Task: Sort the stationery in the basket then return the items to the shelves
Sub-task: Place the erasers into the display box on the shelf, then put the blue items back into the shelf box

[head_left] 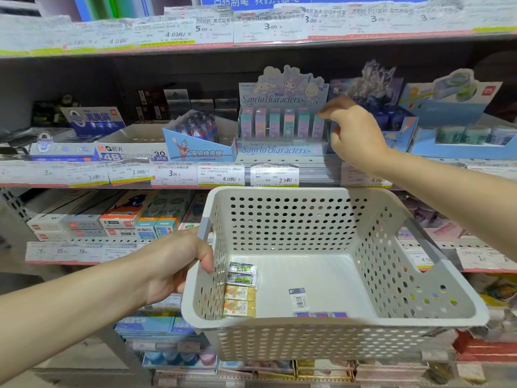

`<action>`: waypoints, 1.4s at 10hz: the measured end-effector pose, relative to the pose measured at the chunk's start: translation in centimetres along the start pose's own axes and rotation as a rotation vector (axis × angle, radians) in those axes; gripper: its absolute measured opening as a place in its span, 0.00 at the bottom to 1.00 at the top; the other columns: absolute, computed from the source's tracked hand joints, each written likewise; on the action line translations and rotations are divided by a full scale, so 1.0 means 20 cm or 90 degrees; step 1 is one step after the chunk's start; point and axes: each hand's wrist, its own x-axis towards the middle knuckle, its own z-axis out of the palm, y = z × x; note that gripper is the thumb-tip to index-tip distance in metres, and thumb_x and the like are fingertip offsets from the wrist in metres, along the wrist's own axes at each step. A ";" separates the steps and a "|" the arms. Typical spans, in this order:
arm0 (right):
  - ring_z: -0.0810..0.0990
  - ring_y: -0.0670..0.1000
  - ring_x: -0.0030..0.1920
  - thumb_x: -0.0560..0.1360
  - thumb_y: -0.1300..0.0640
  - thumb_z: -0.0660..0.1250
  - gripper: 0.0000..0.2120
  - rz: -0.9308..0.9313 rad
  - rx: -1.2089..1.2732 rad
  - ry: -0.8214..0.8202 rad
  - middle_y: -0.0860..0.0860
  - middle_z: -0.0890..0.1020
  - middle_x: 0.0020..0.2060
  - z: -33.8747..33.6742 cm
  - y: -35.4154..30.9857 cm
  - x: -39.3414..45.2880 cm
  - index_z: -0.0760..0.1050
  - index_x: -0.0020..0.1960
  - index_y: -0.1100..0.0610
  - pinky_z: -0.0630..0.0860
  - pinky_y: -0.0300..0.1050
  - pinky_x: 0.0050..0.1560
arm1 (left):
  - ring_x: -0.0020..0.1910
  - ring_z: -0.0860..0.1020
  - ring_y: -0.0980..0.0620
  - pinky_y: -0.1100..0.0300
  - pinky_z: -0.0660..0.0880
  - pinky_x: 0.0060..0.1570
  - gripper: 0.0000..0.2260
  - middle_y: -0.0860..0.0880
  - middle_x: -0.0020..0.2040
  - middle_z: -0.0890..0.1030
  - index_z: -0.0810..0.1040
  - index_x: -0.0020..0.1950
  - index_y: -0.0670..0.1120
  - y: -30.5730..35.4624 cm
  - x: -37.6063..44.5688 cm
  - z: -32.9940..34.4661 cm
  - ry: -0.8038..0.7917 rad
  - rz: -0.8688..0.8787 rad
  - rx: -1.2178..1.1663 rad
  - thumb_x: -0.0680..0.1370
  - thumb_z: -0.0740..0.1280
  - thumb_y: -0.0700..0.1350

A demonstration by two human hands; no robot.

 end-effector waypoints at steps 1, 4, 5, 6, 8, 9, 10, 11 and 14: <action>0.74 0.59 0.62 0.70 0.74 0.55 0.24 0.010 0.013 -0.014 0.57 0.75 0.63 -0.02 -0.01 0.02 0.76 0.62 0.64 0.72 0.52 0.63 | 0.46 0.75 0.36 0.43 0.70 0.52 0.34 0.32 0.48 0.77 0.75 0.60 0.39 0.01 -0.01 0.01 0.002 -0.002 0.009 0.53 0.63 0.34; 0.73 0.56 0.65 0.70 0.74 0.53 0.29 0.027 0.035 -0.092 0.55 0.74 0.66 -0.10 0.00 0.06 0.73 0.67 0.58 0.71 0.48 0.65 | 0.45 0.76 0.37 0.44 0.68 0.51 0.32 0.35 0.45 0.78 0.76 0.58 0.39 0.00 -0.04 0.03 0.017 -0.003 -0.006 0.52 0.63 0.33; 0.72 0.59 0.60 0.71 0.73 0.54 0.30 0.027 0.029 -0.049 0.59 0.76 0.59 -0.09 0.00 0.02 0.65 0.72 0.57 0.70 0.47 0.56 | 0.47 0.77 0.34 0.39 0.69 0.54 0.31 0.33 0.46 0.79 0.77 0.56 0.41 0.00 -0.04 0.04 0.024 -0.002 -0.006 0.52 0.63 0.33; 0.71 0.57 0.55 0.71 0.71 0.55 0.23 -0.009 0.091 0.032 0.58 0.72 0.51 -0.06 -0.03 -0.09 0.68 0.65 0.62 0.65 0.43 0.50 | 0.48 0.78 0.35 0.35 0.69 0.57 0.32 0.34 0.46 0.79 0.77 0.57 0.43 0.00 -0.06 0.06 0.035 -0.014 -0.011 0.53 0.62 0.33; 0.72 0.44 0.36 0.69 0.63 0.56 0.12 -0.194 0.191 -0.277 0.46 0.77 0.37 -0.02 -0.23 -0.37 0.79 0.42 0.57 0.69 0.42 0.40 | 0.47 0.76 0.37 0.44 0.66 0.51 0.35 0.34 0.48 0.77 0.76 0.61 0.44 -0.02 -0.09 0.09 0.054 -0.011 -0.025 0.53 0.63 0.35; 0.78 0.48 0.39 0.74 0.62 0.59 0.12 -0.253 0.064 -0.659 0.51 0.83 0.44 0.07 -0.32 -0.50 0.80 0.49 0.59 0.73 0.40 0.41 | 0.47 0.74 0.38 0.45 0.65 0.50 0.34 0.36 0.49 0.77 0.77 0.59 0.45 -0.04 -0.11 0.10 0.055 -0.005 -0.048 0.53 0.63 0.35; 0.76 0.60 0.46 0.77 0.62 0.56 0.12 -0.304 -0.061 -0.914 0.60 0.80 0.44 0.19 -0.39 -0.63 0.76 0.48 0.67 0.75 0.40 0.45 | 0.46 0.74 0.38 0.44 0.64 0.49 0.39 0.32 0.50 0.77 0.76 0.62 0.45 -0.07 -0.13 0.10 0.054 -0.014 -0.055 0.48 0.66 0.37; 0.69 0.53 0.34 0.79 0.63 0.56 0.11 -0.459 -0.196 -0.988 0.60 0.79 0.44 0.25 -0.44 -0.73 0.76 0.53 0.67 0.63 0.28 0.26 | 0.46 0.75 0.37 0.42 0.67 0.49 0.40 0.32 0.50 0.78 0.77 0.61 0.44 -0.09 -0.15 0.07 0.047 -0.010 -0.039 0.47 0.66 0.36; 0.61 0.50 0.31 0.78 0.63 0.57 0.09 -0.528 -0.265 -0.974 0.52 0.66 0.31 0.36 -0.61 -0.75 0.69 0.39 0.61 0.58 0.37 0.26 | 0.45 0.78 0.38 0.34 0.69 0.59 0.28 0.36 0.45 0.80 0.79 0.53 0.42 -0.15 -0.15 -0.11 0.057 -0.023 -0.024 0.54 0.61 0.34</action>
